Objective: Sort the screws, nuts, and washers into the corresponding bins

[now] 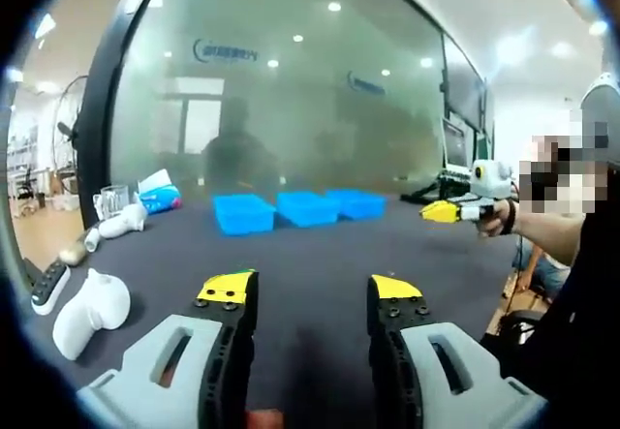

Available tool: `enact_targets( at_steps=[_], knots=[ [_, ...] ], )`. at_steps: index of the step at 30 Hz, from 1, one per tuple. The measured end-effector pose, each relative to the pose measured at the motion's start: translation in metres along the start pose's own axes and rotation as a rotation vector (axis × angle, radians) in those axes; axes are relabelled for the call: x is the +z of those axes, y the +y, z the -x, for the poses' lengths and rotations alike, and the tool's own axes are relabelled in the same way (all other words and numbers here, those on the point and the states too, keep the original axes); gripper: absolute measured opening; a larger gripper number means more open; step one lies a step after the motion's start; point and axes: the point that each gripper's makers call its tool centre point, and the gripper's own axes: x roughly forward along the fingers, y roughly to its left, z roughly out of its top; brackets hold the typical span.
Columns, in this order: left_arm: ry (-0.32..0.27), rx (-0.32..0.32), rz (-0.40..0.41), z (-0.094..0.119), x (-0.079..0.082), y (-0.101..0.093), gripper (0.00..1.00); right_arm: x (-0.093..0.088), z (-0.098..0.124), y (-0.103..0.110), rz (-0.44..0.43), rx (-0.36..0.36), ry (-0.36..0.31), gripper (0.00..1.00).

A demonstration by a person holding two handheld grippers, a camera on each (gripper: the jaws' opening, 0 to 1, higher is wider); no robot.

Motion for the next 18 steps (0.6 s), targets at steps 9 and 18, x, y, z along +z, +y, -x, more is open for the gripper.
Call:
enact_targets(
  at_steps=[9,18],
  knots=[
    [-0.002,-0.011,-0.002,-0.001,0.001,-0.004,0.44,0.030,-0.039,-0.029,0.014,-0.021,-0.043,0.03],
    [-0.011,0.007,-0.005,0.001,0.003,0.000,0.44,0.054,-0.098,-0.075,0.015,-0.088,-0.059,0.04]
  ],
)
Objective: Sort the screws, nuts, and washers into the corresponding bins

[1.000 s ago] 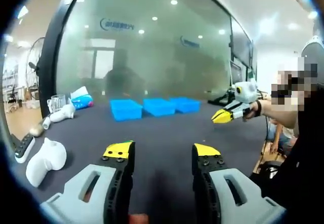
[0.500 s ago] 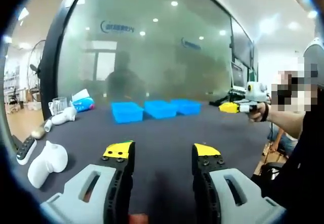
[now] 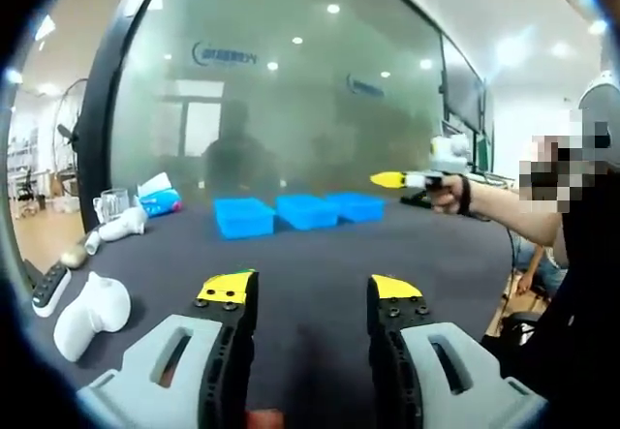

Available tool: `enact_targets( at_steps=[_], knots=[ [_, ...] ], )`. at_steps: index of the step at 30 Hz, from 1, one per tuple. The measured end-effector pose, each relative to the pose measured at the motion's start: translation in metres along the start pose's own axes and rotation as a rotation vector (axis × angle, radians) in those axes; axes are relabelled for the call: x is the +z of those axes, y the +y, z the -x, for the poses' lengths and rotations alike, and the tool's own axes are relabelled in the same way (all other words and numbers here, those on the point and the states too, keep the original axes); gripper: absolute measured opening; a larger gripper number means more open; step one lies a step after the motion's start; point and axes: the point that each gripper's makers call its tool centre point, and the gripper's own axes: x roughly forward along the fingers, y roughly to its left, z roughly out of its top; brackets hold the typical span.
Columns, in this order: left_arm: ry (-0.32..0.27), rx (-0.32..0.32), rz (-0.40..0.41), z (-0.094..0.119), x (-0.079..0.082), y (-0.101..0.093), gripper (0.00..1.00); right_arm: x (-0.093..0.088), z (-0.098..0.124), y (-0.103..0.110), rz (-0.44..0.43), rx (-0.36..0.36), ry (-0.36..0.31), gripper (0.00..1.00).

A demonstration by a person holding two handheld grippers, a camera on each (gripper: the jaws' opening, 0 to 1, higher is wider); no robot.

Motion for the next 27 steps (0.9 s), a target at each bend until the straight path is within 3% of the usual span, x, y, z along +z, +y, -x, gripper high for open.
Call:
enact_targets(
  at_steps=[14,20,27],
  knots=[
    [-0.018,0.027,0.019,-0.001,0.002,0.007,0.44,-0.014,-0.097,-0.063,0.052,-0.082,0.147,0.04],
    [-0.021,0.030,0.025,-0.001,0.002,0.007,0.44,-0.026,-0.122,-0.081,0.023,-0.113,0.186,0.04],
    [-0.019,0.039,0.025,0.000,0.002,0.010,0.44,-0.037,-0.130,-0.091,0.017,-0.132,0.212,0.04]
  ],
)
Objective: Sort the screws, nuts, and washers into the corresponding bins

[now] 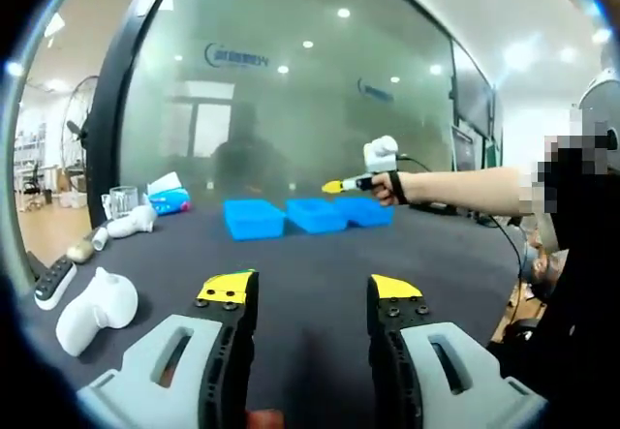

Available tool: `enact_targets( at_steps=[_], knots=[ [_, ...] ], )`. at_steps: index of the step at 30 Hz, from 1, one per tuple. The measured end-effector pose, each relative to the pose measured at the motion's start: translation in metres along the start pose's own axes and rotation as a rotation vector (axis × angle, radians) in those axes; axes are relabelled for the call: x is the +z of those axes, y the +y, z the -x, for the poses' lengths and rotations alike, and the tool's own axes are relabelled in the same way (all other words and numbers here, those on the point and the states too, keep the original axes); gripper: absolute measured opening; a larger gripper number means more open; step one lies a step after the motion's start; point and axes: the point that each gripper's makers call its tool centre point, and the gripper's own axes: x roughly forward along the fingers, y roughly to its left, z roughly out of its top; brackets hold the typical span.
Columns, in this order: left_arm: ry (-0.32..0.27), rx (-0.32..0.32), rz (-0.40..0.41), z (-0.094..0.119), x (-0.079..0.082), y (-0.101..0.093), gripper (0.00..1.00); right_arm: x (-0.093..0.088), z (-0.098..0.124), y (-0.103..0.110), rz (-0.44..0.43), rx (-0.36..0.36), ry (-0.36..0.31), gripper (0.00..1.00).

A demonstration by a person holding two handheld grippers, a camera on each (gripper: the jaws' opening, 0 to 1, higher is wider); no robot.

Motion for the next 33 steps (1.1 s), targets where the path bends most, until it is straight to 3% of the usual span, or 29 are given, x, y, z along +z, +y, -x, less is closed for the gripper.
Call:
enact_targets(
  at_steps=[4,7,10,17,24,33],
  knots=[
    [0.001,-0.002,-0.001,-0.001,0.000,-0.001,0.44,-0.001,0.000,0.000,-0.002,0.001,-0.001,0.06],
    [0.003,-0.006,0.001,-0.001,-0.001,-0.002,0.44,0.000,0.002,-0.002,-0.030,-0.009,-0.013,0.22],
    [0.005,-0.008,0.004,-0.002,-0.002,-0.003,0.44,0.001,0.004,-0.003,-0.034,-0.016,-0.022,0.30],
    [0.003,-0.006,0.006,-0.002,-0.002,-0.003,0.44,-0.003,0.022,0.002,-0.037,-0.008,-0.031,0.34],
    [0.004,-0.004,0.004,-0.002,-0.002,-0.001,0.44,-0.015,0.061,0.017,-0.034,0.031,-0.053,0.34],
    [0.010,-0.019,0.008,-0.006,-0.001,-0.006,0.44,-0.021,0.140,0.059,-0.018,0.099,-0.147,0.35]
  ],
)
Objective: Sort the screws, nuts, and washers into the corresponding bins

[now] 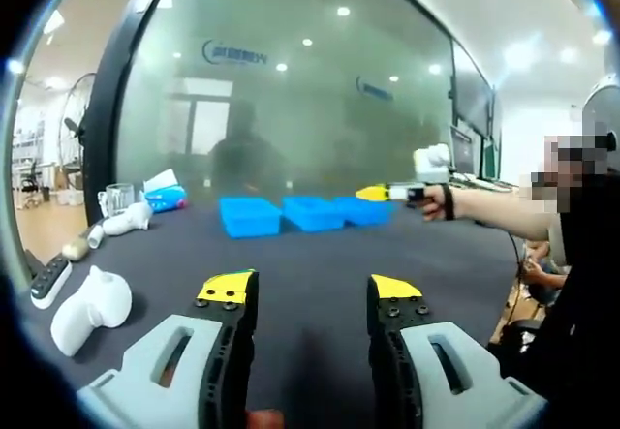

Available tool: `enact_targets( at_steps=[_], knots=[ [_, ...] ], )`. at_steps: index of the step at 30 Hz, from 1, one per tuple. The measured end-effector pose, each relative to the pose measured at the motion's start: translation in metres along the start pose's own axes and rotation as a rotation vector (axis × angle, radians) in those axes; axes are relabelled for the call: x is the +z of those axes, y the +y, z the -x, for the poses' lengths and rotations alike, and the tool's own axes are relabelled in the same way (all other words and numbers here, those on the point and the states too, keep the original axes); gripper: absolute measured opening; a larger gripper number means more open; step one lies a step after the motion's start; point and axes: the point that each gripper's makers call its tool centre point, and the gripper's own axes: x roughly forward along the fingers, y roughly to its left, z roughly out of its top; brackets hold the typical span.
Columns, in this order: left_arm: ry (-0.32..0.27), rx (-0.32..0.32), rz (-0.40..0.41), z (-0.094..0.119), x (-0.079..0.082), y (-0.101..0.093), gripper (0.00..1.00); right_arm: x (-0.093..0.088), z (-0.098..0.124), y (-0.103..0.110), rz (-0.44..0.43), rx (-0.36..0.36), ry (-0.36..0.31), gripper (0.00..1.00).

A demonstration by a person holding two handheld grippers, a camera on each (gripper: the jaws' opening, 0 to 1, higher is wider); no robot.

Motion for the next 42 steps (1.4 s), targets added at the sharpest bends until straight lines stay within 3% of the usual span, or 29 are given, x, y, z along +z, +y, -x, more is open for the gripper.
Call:
enact_targets(
  at_steps=[9,17,23,34,42],
  knots=[
    [0.005,-0.020,-0.014,-0.004,0.003,-0.007,0.44,-0.007,0.073,0.043,0.035,0.058,-0.044,0.37],
    [0.014,-0.050,-0.037,-0.007,0.003,-0.016,0.44,-0.020,0.125,0.051,0.072,0.030,-0.059,0.37],
    [0.027,-0.065,-0.046,-0.007,0.000,-0.020,0.44,-0.028,0.152,0.051,0.028,0.001,-0.072,0.37],
    [0.034,-0.085,-0.062,-0.008,-0.002,-0.025,0.44,-0.031,0.165,0.048,0.012,-0.005,-0.067,0.37],
    [0.047,-0.102,-0.069,-0.006,-0.005,-0.026,0.44,-0.039,0.157,0.062,0.032,0.079,-0.013,0.37]
  ],
)
